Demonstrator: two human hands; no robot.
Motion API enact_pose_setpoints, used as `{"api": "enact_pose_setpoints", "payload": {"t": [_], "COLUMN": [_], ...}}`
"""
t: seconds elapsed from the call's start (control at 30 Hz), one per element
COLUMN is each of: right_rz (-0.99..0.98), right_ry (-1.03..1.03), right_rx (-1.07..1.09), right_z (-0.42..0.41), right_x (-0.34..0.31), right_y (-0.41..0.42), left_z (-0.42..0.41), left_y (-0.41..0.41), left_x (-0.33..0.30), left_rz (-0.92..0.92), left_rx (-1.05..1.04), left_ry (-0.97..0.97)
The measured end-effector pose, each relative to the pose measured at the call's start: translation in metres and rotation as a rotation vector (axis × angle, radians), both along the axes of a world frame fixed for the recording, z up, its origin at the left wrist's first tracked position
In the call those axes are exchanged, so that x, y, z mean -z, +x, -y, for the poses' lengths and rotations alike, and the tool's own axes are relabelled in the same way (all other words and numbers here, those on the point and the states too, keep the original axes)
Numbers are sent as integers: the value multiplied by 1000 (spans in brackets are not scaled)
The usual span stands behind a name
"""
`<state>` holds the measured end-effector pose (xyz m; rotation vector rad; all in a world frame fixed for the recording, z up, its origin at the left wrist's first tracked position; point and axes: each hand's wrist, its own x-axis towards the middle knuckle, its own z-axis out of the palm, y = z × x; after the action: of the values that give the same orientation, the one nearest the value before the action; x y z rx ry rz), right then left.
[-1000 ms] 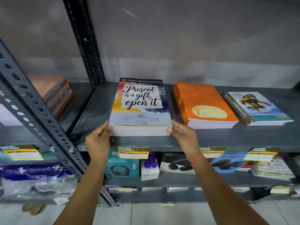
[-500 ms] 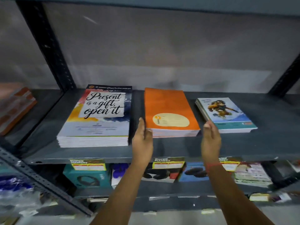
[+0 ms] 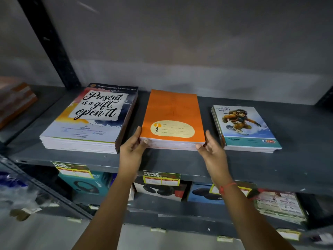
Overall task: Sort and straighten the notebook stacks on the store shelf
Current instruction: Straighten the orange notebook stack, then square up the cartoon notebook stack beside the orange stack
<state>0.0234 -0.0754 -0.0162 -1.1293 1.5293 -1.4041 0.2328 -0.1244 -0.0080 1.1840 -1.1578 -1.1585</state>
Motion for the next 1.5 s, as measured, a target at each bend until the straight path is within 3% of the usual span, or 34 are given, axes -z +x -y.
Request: {"api": "enact_pose_setpoints", "payload": {"t": [0.3,0.87,1.1,1.2,1.33,1.5], "right_rz": [-73,-174,-122,-4,160,208], "right_ry": [-60,-51,25,46,-1,-303], "right_rx": [126,249,258,317,426,853], "right_z": [4,4,-6,-16,-35,-55], "right_x": [4,2,-9,-8,-7,-15], "right_y": [2,10,16,17,-5,-80], "left_z": [4,7,-4,-23,-47,-65], "left_y": [-5,-11,-14,-26,-72,-157], "left_x": [2,8,0,-5,-21,-19], "left_rz": [-109,-76,96,307,381,257], "left_rx": [-122,-241,-290,-367,-156,255], "left_ry": [36,54,17,-175,-479,-249]}}
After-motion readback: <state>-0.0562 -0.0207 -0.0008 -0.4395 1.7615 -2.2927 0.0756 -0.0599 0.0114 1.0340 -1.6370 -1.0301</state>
